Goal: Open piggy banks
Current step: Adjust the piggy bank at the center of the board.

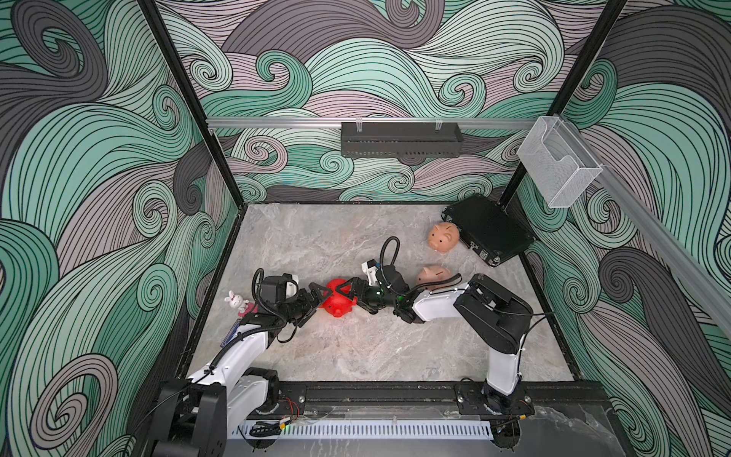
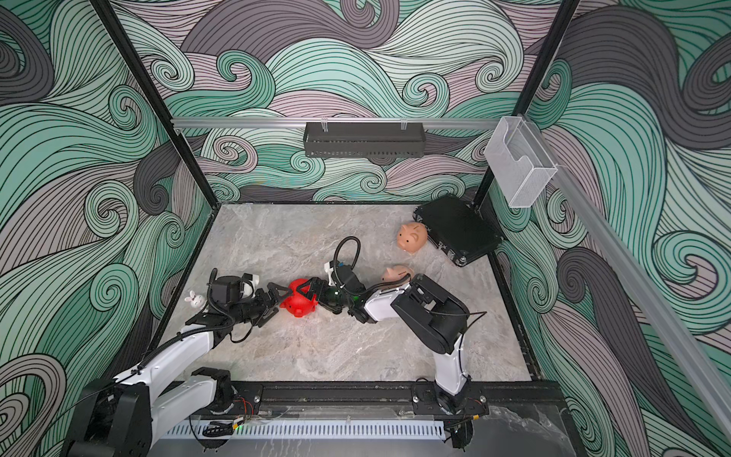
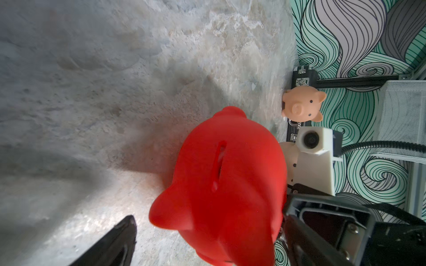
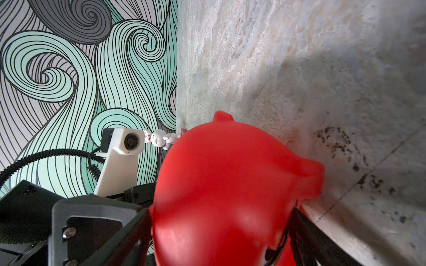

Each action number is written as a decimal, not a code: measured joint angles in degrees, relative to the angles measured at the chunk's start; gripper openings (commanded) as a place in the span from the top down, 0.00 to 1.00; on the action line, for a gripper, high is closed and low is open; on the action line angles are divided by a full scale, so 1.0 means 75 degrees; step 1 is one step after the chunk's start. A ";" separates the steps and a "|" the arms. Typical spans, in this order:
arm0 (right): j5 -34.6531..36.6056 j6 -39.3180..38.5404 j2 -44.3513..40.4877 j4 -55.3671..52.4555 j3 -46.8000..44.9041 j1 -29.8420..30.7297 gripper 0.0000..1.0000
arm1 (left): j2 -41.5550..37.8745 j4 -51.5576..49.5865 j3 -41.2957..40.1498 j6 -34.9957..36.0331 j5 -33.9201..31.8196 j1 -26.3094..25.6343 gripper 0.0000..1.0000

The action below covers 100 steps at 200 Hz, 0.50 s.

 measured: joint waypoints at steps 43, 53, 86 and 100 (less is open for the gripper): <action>0.0003 0.0105 0.0000 0.0041 -0.0023 -0.0006 0.10 | 0.0350 0.0557 -0.0131 -0.0204 0.0131 0.0050 0.05; 0.0003 0.0117 0.0000 0.0067 -0.0044 -0.0006 0.11 | 0.0423 0.0653 -0.0149 -0.0233 0.0152 0.0070 0.07; 0.0032 0.0181 0.0000 0.0093 -0.0061 -0.0050 0.11 | 0.0592 0.1052 -0.0242 -0.0358 0.0221 0.0128 0.08; 0.0050 0.0251 0.0003 0.0111 -0.0090 -0.0085 0.11 | 0.0676 0.1186 -0.0268 -0.0399 0.0262 0.0146 0.08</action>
